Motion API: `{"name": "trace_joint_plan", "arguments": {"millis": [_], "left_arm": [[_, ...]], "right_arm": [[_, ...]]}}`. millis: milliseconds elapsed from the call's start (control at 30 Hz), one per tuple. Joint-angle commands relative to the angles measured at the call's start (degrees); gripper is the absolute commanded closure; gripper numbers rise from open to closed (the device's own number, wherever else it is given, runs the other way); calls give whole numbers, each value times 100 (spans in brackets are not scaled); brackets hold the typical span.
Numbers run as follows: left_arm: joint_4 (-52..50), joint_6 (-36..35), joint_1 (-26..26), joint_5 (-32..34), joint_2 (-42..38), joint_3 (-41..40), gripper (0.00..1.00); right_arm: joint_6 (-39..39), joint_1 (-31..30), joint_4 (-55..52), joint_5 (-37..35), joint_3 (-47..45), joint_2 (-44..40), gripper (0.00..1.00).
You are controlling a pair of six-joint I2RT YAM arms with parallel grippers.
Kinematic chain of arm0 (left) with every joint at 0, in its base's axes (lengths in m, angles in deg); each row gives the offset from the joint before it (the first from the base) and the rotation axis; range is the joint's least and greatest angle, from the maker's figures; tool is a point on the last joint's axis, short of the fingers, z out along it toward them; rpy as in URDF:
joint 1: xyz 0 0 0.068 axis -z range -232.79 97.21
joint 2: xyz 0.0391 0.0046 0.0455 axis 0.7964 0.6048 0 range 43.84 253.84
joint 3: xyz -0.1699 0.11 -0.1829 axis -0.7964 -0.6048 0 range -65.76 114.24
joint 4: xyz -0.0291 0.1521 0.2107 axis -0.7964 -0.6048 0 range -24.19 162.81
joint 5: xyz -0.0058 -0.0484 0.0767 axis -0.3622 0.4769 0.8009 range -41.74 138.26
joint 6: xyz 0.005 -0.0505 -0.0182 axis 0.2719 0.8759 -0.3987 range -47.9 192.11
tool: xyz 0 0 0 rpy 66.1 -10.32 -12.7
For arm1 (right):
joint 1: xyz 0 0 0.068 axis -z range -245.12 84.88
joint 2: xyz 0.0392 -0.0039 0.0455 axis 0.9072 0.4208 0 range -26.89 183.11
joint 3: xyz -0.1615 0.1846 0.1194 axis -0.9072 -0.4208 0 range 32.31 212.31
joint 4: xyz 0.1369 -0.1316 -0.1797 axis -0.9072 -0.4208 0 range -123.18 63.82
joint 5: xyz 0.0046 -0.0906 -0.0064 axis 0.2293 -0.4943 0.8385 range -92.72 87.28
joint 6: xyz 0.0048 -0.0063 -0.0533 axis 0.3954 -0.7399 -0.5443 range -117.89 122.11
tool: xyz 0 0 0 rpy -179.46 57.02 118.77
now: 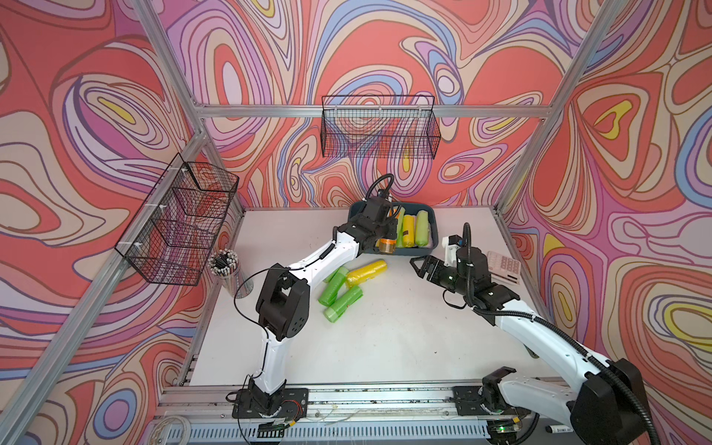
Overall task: Put the roll of trash bags into the storage box
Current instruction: Place the roll of trash bags in the storage box.
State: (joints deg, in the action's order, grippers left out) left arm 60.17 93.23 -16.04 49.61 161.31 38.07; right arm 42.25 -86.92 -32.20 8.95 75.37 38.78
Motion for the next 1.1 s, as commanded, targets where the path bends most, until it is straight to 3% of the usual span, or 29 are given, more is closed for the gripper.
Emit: {"name": "trace_joint_plan", "arguments": {"millis": [0, 533, 1067], "left_arm": [[60, -220, -36, 169, 226, 320, 74], [113, -311, -336, 276, 1164, 1077, 75], [-209, -336, -581, 283, 2158, 2399, 75]], "right_arm": [[42, -26, 110, -32, 51, 108, 10], [43, -25, 134, -5, 211, 477, 10], [136, -26, 180, 149, 365, 780, 10]]}}
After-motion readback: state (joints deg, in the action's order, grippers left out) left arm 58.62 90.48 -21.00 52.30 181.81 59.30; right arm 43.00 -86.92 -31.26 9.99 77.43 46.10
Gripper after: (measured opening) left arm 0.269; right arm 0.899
